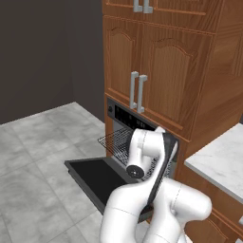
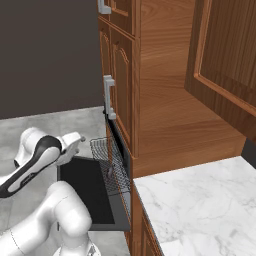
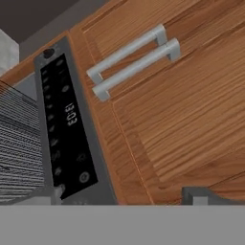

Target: Place the fish on the top rack of the oven, and slide the tray back inside. Close the oven door.

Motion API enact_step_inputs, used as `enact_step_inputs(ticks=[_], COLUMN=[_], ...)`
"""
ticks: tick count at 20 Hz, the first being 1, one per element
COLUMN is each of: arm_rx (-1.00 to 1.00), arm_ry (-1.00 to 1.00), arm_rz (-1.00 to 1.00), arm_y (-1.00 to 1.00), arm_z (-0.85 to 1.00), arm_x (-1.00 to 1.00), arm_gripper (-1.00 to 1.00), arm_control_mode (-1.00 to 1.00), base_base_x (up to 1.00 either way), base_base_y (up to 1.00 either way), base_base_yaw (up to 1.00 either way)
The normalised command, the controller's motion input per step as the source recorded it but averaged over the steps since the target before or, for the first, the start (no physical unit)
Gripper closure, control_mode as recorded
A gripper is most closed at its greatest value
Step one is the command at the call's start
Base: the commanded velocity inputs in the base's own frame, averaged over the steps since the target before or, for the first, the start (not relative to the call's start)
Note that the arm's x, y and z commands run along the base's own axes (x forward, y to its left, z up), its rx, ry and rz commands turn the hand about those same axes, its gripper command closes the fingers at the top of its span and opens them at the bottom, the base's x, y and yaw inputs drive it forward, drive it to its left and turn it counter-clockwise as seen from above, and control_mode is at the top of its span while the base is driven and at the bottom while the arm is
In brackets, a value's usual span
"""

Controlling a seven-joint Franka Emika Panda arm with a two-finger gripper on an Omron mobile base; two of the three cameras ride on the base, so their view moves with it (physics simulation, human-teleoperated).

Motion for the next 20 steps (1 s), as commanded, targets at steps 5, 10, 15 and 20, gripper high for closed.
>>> enact_step_inputs(ticks=[5,10,15,20], arm_rx=[-0.13,-0.23,-0.32,-0.43], arm_ry=[0.22,0.27,0.39,0.54], arm_rz=[-0.04,0.0,0.0,-0.03], arm_y=[0.47,0.37,0.32,0.42], arm_z=[0.29,0.32,0.24,0.01], arm_x=[-0.23,-0.17,-0.25,-0.2], arm_gripper=[-1.0,-1.0,-1.0,-1.0], arm_control_mode=[-1.0,-1.0,-1.0,-1.0], base_base_x=[0.0,0.0,0.0,0.0], base_base_y=[0.0,0.0,0.0,0.0], base_base_yaw=[0.0,0.0,0.0,0.0])
